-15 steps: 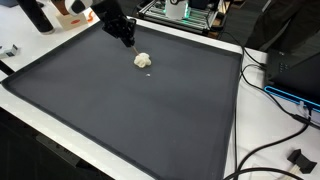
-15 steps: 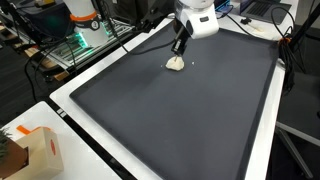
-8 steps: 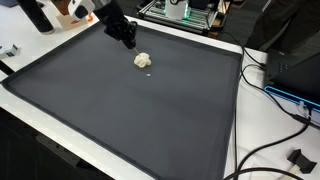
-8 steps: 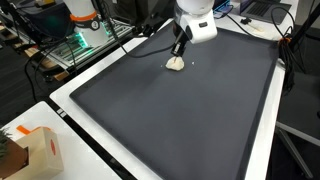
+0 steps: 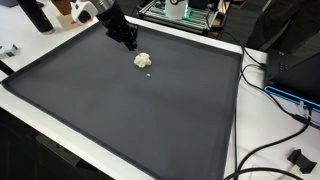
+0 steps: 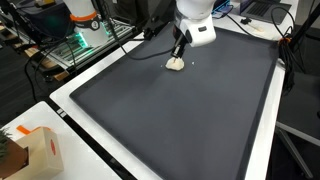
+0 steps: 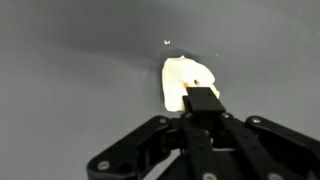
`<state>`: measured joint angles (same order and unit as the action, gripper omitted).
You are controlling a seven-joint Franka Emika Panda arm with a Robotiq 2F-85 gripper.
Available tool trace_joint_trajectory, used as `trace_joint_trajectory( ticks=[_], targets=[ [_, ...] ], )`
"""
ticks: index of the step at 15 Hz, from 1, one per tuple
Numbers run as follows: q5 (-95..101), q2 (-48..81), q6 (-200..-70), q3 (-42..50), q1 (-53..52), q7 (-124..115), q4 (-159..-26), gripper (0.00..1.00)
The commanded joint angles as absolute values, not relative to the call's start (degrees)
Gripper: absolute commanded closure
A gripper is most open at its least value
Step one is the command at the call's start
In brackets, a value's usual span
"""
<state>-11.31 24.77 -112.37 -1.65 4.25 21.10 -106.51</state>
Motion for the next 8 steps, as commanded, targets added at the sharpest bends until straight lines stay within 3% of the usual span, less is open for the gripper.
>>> trace_joint_trajectory(
  ticks=[1, 8],
  targets=[
    [-11.65, 25.65, -113.67, -2.27, 4.95, 21.68, -107.24, 0.97],
    [-11.62, 26.44, -114.96, -2.47, 4.81, 21.45, -107.57, 0.97]
  ],
)
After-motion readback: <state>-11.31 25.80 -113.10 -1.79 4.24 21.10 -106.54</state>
